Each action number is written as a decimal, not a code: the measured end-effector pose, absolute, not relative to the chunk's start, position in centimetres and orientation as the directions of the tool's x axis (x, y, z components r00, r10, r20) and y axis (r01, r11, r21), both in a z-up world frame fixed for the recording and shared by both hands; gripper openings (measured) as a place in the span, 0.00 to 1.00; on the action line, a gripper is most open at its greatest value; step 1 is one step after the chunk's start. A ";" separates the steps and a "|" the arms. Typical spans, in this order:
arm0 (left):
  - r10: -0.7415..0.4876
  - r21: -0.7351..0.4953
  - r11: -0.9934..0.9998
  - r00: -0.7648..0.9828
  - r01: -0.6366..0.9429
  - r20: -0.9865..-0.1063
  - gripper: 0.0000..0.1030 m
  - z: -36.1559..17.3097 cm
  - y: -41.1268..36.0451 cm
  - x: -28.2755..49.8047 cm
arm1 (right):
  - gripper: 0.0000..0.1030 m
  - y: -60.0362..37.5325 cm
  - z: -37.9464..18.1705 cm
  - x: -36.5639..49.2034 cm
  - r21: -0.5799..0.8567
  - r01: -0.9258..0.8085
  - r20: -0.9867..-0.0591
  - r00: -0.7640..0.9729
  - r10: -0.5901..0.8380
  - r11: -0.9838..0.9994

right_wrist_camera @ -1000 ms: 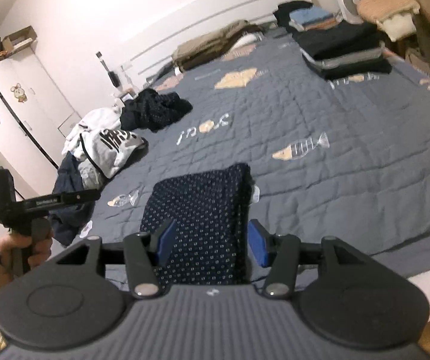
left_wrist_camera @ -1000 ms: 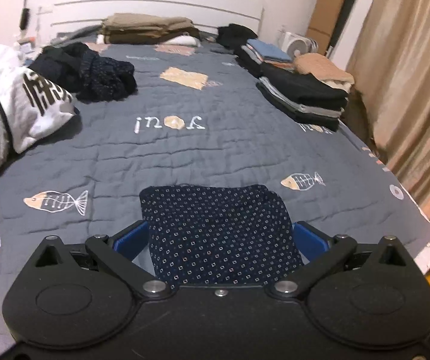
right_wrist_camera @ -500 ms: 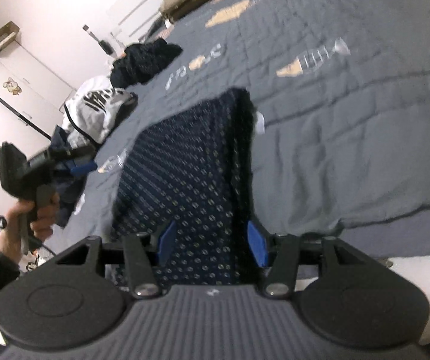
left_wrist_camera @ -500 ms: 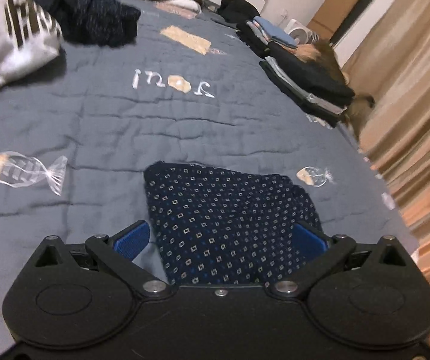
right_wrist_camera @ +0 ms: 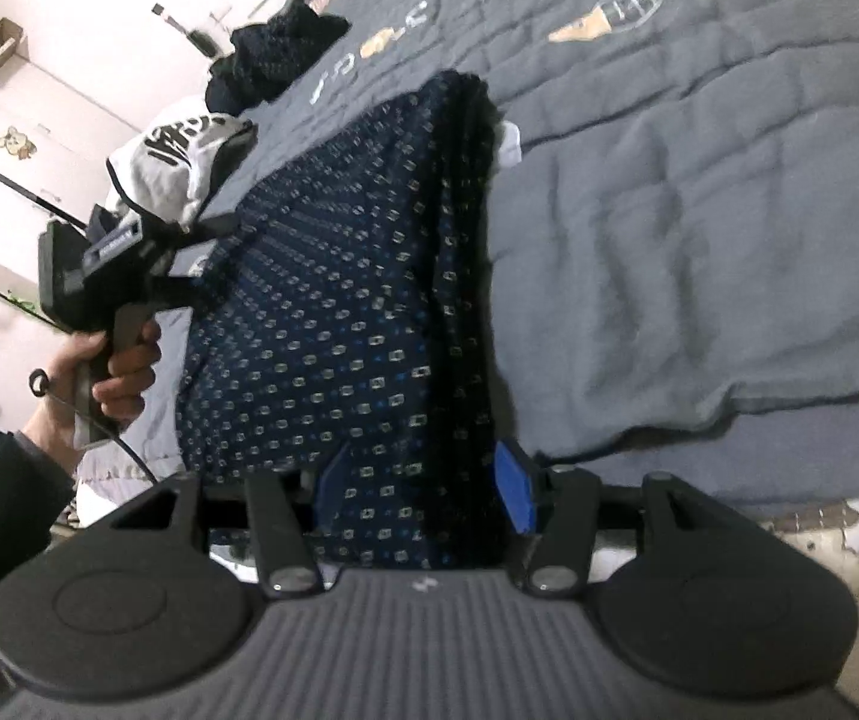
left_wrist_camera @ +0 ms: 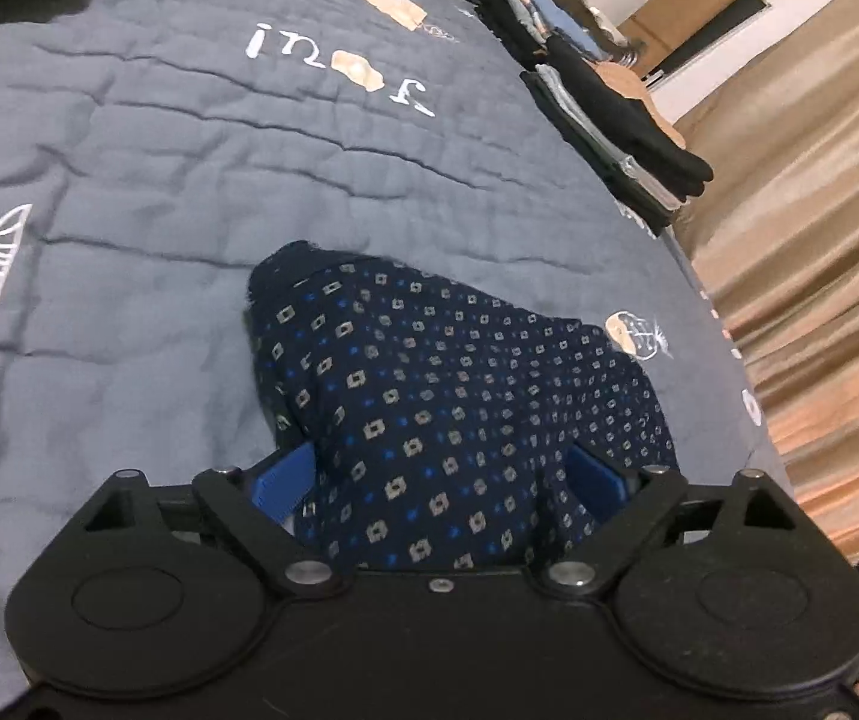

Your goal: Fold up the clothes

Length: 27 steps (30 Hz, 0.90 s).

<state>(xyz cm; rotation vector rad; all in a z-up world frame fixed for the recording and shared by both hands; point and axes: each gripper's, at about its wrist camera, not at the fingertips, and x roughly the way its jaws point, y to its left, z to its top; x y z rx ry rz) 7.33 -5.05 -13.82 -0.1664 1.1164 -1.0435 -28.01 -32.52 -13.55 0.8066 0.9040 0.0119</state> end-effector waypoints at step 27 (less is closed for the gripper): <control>-0.789 -0.641 0.424 -0.086 0.640 -0.608 0.90 -15.5 -7.8 8.1 | 0.78 -33.6 -17.4 -25.0 0.819 0.242 -0.539 0.636 0.552 0.521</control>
